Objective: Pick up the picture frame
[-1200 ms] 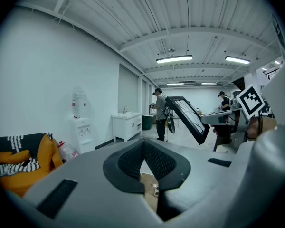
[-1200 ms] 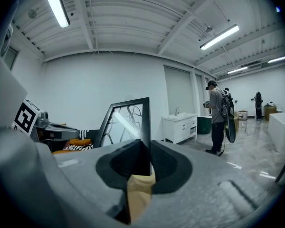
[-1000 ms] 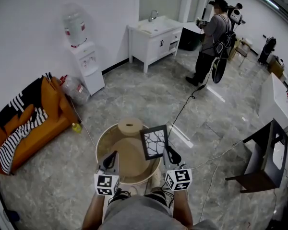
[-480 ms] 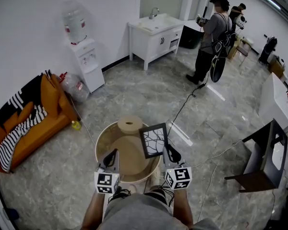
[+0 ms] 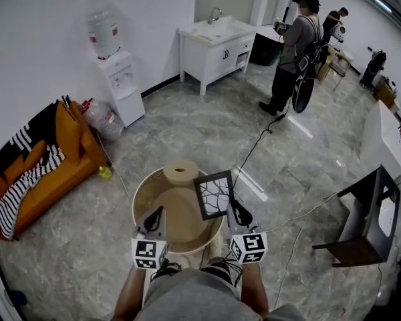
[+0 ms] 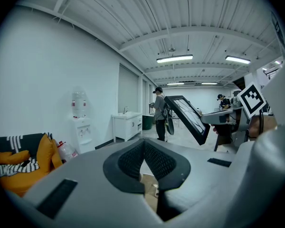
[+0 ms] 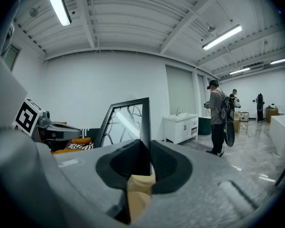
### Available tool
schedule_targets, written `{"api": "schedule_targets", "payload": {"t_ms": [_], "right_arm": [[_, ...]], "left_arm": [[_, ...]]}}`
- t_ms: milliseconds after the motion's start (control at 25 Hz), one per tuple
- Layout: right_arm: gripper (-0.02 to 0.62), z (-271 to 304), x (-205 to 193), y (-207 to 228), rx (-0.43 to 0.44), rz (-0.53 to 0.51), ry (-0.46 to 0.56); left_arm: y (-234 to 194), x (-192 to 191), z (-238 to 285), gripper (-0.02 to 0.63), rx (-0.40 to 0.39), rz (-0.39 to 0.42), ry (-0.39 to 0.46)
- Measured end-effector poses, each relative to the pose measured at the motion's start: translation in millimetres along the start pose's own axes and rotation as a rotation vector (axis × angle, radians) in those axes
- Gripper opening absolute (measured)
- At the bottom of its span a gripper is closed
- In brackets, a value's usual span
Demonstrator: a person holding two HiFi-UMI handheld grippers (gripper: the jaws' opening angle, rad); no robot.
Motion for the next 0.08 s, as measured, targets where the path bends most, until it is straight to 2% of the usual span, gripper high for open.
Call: {"api": "schedule_targets", "payload": {"t_ms": [80], "right_arm": [[0.064, 1.3, -0.8, 0.5, -0.002, 0.0, -0.001]], "left_arm": [[-0.7, -0.1, 1.3, 0.017, 0.001, 0.0, 0.002]]}}
Point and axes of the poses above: the fingertips, and each gripper's own axes: z forward along the fingers, y to its right, x out of its top, the point moved 10 cm from there along -z, backward along the fingers, and after that the axes turned 10 degrees about z, right-handed, at the moved point
